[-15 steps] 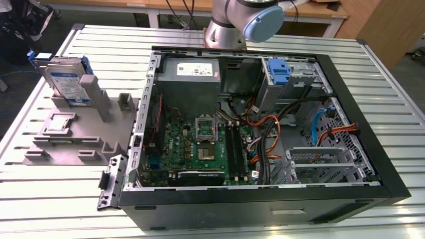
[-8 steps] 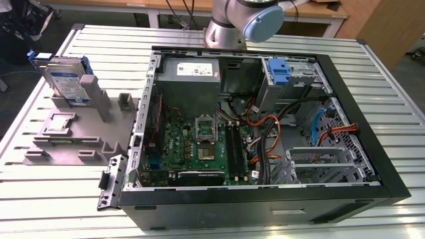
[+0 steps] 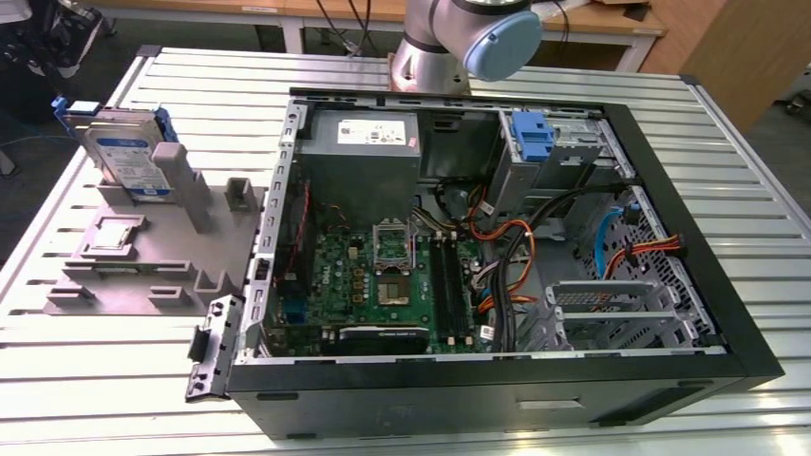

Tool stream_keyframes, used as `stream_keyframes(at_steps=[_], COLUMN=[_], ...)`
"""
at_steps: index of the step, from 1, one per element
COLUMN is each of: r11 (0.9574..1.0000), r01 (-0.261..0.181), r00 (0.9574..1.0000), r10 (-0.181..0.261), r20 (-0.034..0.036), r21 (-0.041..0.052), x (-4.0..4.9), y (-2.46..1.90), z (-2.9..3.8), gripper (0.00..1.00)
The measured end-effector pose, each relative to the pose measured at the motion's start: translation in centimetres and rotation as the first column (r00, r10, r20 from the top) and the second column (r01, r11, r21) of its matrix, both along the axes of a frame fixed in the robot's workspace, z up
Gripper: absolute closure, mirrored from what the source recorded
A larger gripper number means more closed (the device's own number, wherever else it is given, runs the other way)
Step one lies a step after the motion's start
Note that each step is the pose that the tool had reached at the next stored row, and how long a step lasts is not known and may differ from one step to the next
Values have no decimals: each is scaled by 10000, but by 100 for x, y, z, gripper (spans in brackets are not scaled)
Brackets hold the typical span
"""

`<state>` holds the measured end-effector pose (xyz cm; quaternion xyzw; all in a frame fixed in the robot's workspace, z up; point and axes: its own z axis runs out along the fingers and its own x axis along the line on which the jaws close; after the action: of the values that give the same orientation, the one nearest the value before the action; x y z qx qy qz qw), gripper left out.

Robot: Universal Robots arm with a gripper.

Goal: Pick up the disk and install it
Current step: 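Pick up the disk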

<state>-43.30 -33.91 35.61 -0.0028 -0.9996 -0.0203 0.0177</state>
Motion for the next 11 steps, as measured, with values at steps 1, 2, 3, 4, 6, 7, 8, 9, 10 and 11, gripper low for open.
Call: stream_keyframes(at_steps=[1, 2, 3, 4, 6, 7, 8, 9, 10, 11], r11=[9999, 9994, 9987, 9976, 9946, 9925, 9900, 9873, 9843, 9810], r01=[-166, -343, -519, -694, -1042, -1225, -1413, -1590, -1767, -1938], r00=[9999, 9994, 9987, 9976, 9946, 9925, 9900, 9873, 9843, 9810], r10=[166, 343, 519, 694, 1042, 1225, 1413, 1590, 1767, 1938], r20=[-1, 0, -1, 0, -1, -1, -1, -1, -1, -1], r21=[0, 0, 0, 0, -1, -1, -1, 0, -1, 0], x=[0, 0, 0, 0, 0, 0, 0, 0, 0, 0], y=[0, 0, 0, 0, 0, 0, 0, 0, 0, 0], z=[0, 0, 0, 0, 0, 1, 1, 0, 1, 1], gripper=[90, 90, 90, 90, 90, 90, 90, 90, 90, 90])
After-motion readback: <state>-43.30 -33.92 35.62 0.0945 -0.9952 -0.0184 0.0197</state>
